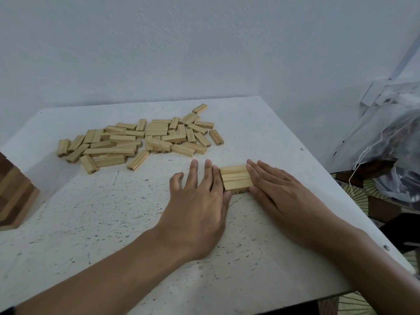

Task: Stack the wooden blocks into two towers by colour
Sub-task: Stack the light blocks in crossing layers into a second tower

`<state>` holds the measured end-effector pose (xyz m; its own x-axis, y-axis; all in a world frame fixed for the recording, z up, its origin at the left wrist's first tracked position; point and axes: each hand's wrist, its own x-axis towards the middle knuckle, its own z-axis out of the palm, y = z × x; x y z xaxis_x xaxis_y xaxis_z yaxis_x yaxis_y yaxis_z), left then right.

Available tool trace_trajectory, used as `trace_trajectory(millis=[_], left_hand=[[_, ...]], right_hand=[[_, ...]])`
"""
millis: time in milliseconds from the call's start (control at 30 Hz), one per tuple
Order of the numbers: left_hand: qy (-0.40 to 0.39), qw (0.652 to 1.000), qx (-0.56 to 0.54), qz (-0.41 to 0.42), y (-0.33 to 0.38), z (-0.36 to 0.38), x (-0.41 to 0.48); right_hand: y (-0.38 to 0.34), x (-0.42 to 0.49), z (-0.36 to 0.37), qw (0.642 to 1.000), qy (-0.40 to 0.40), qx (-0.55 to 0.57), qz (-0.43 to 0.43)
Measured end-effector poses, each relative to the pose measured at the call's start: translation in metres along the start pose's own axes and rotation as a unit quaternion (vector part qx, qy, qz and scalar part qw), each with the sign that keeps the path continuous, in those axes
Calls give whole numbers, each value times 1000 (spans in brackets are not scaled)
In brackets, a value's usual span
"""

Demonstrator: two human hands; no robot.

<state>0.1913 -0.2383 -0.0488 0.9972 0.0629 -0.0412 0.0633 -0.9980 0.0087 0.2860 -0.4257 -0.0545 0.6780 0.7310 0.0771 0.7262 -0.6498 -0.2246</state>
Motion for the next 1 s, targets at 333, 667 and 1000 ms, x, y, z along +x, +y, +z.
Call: trace_trajectory(millis=[333,667,1000], left_hand=[[8,1000,-11,8,-3,1,-1],[-9,997,-65,30,-13,-7,-5],[65,977,-204,18,-79,-38,-23]], right_hand=[[3,0,2,1000,7,7,0],[-9,-7,-14,990,36,120,65],[-37,10,-36,992,53,107,29]])
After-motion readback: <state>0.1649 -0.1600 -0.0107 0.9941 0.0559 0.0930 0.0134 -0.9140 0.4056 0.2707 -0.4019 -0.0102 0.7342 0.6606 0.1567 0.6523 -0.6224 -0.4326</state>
